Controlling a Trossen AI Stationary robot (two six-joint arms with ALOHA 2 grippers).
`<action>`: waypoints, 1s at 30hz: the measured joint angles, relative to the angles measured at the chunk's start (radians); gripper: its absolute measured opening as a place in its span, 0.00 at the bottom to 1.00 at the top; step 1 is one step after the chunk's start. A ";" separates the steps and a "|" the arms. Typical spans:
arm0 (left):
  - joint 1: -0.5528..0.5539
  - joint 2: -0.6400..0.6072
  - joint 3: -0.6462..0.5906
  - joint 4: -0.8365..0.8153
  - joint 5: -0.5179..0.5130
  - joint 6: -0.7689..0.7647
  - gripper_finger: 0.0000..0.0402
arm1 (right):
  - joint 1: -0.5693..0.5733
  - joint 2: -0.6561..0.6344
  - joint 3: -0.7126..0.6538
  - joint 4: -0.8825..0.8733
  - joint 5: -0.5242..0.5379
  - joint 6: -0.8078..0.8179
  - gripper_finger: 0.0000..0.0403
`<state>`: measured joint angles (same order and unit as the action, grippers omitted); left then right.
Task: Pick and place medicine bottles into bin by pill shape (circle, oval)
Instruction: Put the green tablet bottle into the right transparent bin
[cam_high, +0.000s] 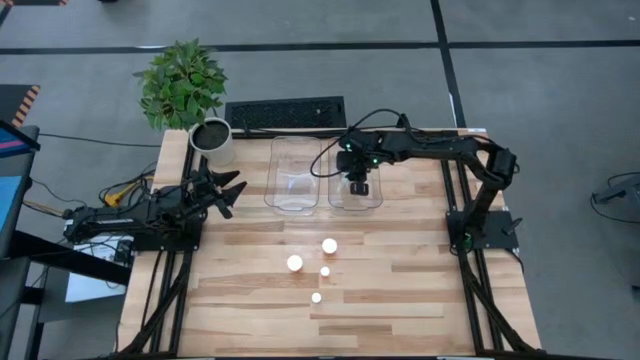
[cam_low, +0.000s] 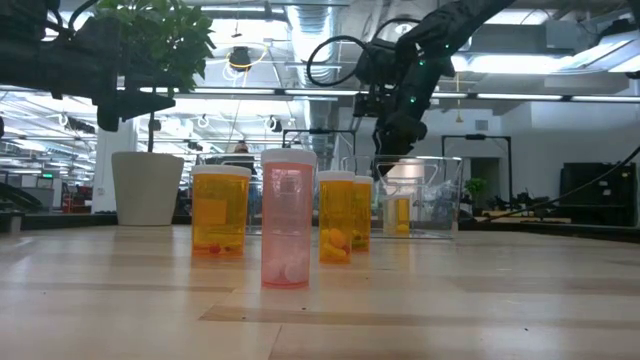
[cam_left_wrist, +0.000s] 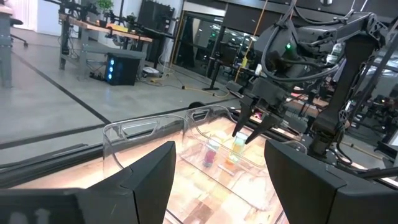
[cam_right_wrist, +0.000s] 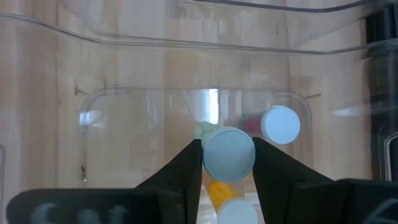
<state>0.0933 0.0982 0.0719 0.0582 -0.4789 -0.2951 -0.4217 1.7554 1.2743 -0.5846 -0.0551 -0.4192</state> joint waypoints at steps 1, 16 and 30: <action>0.000 0.000 0.000 0.000 0.000 0.000 0.60 | 0.000 0.000 0.000 0.001 0.000 -0.001 0.33; 0.000 0.000 0.000 0.002 -0.001 0.004 0.60 | 0.000 0.071 0.000 0.015 0.001 0.005 0.34; 0.000 0.000 0.000 0.008 -0.016 0.014 0.60 | -0.003 0.086 0.000 0.027 0.000 0.015 0.34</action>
<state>0.0932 0.0982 0.0715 0.0658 -0.4952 -0.2810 -0.4252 1.8412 1.2738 -0.5580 -0.0547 -0.4044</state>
